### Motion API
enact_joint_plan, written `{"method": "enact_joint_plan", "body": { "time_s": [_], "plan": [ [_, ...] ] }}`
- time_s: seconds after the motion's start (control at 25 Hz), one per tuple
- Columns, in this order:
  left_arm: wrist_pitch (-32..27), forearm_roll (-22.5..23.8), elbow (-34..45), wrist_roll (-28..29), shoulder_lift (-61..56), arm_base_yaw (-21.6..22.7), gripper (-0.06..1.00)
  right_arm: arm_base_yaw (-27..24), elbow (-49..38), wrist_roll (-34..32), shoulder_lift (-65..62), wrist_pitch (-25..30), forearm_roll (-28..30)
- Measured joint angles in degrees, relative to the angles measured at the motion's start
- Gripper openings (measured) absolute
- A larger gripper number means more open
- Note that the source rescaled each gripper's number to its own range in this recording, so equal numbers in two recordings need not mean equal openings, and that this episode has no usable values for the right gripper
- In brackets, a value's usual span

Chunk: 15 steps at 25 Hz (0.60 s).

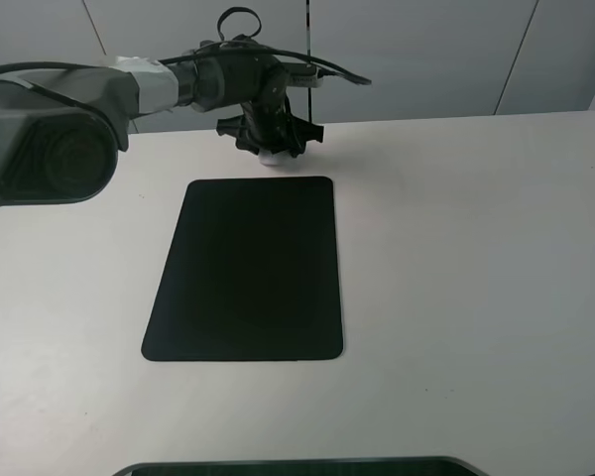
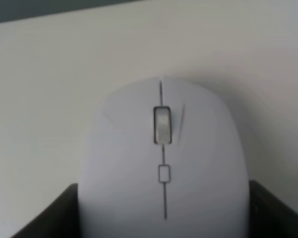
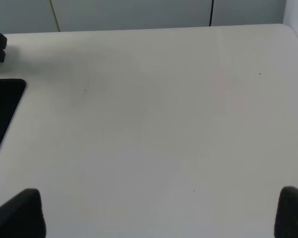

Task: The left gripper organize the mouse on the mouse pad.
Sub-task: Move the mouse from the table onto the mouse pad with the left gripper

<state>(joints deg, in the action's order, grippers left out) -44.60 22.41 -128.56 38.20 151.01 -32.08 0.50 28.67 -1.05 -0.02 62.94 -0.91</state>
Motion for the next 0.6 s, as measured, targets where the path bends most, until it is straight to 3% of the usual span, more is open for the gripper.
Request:
{"method": "enact_joint_plan", "body": {
  "time_s": [0.6],
  "plan": [
    [-11.6,2.3,-0.1,3.4,-3.0,-3.0,0.01,0.0,0.0,0.0,0.0,0.0,0.0]
  ]
}}
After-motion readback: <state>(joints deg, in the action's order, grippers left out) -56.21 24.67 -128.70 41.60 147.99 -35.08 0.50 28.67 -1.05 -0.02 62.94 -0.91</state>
